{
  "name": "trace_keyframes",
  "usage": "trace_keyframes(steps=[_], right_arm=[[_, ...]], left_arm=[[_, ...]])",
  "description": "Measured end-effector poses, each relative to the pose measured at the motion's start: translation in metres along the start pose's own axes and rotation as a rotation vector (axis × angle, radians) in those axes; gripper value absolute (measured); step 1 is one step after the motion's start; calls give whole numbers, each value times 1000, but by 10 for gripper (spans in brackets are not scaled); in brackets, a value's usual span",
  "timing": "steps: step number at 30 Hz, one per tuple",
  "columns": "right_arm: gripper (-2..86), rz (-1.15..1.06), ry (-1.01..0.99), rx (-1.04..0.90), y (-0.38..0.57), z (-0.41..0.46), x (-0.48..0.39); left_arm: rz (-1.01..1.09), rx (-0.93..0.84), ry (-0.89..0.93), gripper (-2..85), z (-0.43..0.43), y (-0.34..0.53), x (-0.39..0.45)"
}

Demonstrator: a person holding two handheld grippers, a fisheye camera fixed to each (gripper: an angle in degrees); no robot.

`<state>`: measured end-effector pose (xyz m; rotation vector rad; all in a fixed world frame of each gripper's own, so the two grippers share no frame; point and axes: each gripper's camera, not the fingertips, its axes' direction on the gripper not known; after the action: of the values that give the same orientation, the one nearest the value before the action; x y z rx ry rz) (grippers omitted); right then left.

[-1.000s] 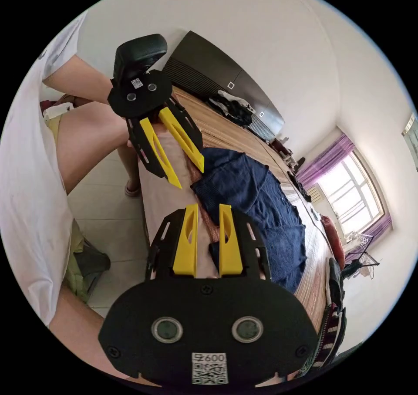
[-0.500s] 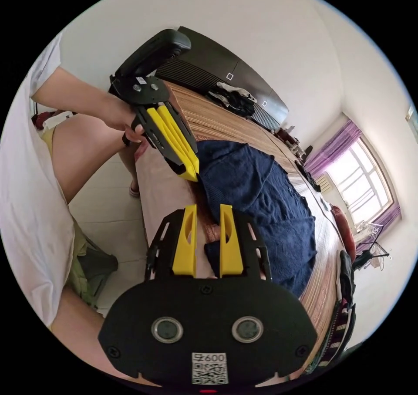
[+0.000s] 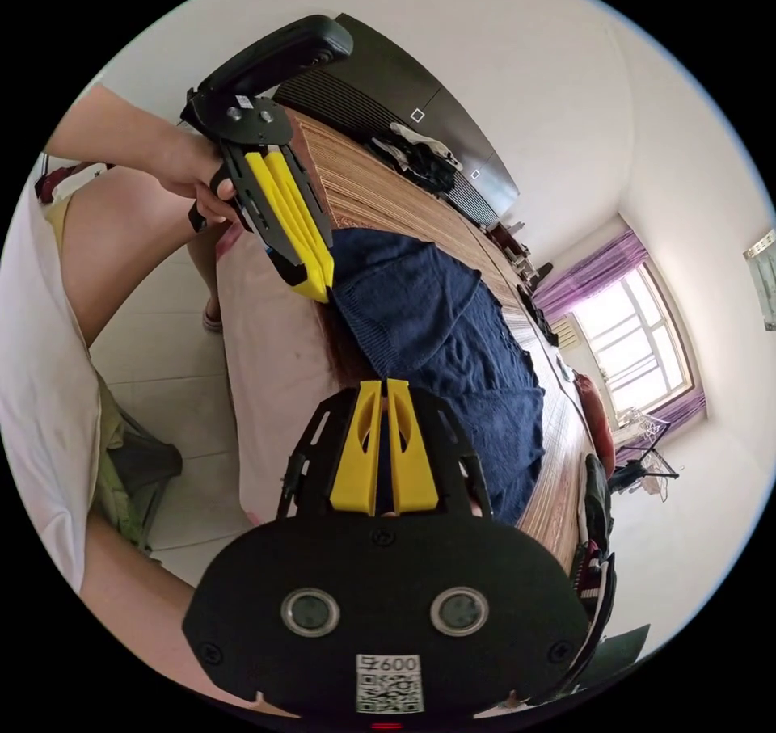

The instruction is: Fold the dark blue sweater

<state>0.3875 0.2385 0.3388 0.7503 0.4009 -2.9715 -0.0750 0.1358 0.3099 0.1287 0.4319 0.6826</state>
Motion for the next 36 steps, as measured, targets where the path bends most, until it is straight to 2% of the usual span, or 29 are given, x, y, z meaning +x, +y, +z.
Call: trace_keyframes(steps=[5,13,17,19,23,29,36], right_arm=[[-9,-15,-6,-15,2,5,-13],[-9,32,4,-2,11,9,-31],[-9,129,52,14,21,14,-48],[-9,192,69,36,29,16,-55],[-9,460,57,126,58,20,-63],[-9,496,197,209,78,27,-109],[-9,551,226,217,89,32,-132]], left_arm=[[-17,-14,23,27,14,4,0],[25,-33,-42,49,38,16,14],[36,-36,-53,79,56,35,24],[-4,28,-70,83,57,46,28],[-31,35,-127,83,64,55,43],[-20,10,-219,77,88,60,71],[64,-7,-418,75,114,67,125]])
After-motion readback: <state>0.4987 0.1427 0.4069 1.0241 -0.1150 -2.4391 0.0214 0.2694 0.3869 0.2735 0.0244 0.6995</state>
